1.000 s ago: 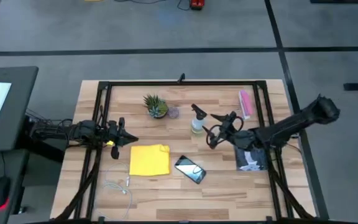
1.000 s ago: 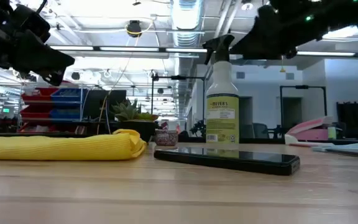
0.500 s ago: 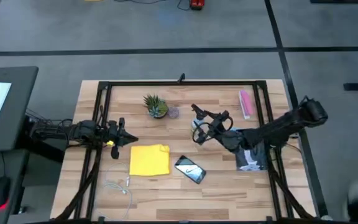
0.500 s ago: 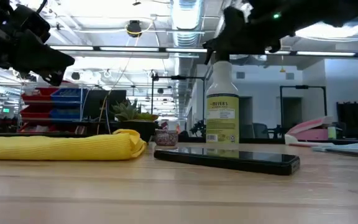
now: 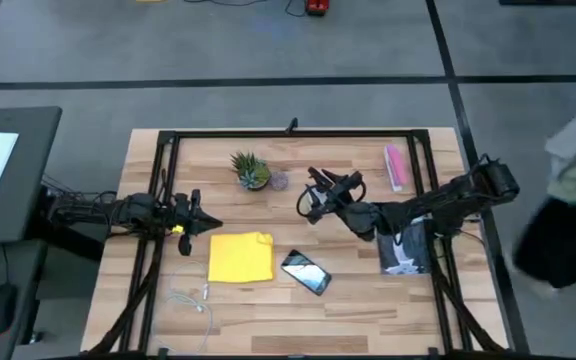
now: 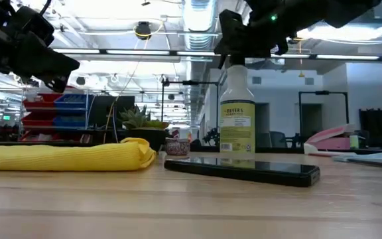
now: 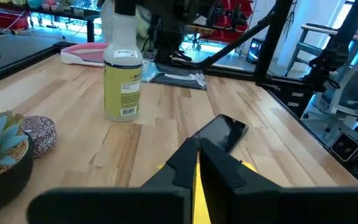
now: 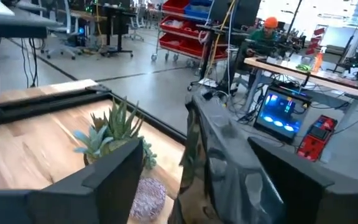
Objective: Apply microfiber cloth
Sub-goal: Move the white spray bottle to the bottom left of the table
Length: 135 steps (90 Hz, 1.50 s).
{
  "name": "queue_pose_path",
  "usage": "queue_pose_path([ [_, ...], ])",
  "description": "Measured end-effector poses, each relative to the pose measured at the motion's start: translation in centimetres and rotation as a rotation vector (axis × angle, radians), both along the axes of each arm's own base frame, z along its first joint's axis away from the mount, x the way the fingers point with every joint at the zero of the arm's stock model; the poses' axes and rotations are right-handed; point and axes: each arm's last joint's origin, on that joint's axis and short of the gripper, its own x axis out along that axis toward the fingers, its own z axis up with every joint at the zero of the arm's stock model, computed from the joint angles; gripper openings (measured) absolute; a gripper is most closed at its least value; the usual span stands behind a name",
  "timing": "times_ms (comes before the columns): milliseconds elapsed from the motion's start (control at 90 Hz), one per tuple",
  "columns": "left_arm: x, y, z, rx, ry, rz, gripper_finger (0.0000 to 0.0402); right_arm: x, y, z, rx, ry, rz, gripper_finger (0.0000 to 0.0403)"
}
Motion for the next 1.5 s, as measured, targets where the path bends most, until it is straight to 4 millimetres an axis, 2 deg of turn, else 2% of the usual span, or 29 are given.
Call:
queue_pose_path([
  [311, 0.0, 0.0, 0.0, 0.000, -0.001, 0.000, 0.0000, -0.2, 0.0, -0.5, 0.059, -0.005, -0.001, 0.0112],
  [511, 0.0, 0.0, 0.0, 0.000, 0.000, 0.000, 0.0000, -0.5, 0.5, -0.1, 0.069, -0.010, 0.034, 0.0112],
  [622, 0.0, 0.0, 0.0, 0.000, 0.000, 0.000, 0.0000, -1.2, 1.3, 1.6, 0.073, -0.028, 0.071, 0.0112],
  [744, 0.0, 0.0, 0.0, 0.000, 0.000, -0.001, 0.0000, -2.7, 2.8, 4.4, 0.103, -0.096, 0.128, 0.0112],
  [956, 0.0, 0.0, 0.0, -0.041, 0.000, -0.001, 0.0000, -6.1, 6.2, 6.3, 0.253, -0.170, 0.245, 0.0112],
  [1222, 0.0, 0.0, 0.0, -0.042, 0.000, -0.001, 0.0000, -10.0, 11.1, 6.0, 0.367, -0.203, 0.372, 0.0112],
  [1500, 0.0, 0.0, 0.0, -0.042, 0.000, -0.001, 0.0000, -13.5, 15.0, 5.9, 0.411, -0.209, 0.521, 0.0112],
])
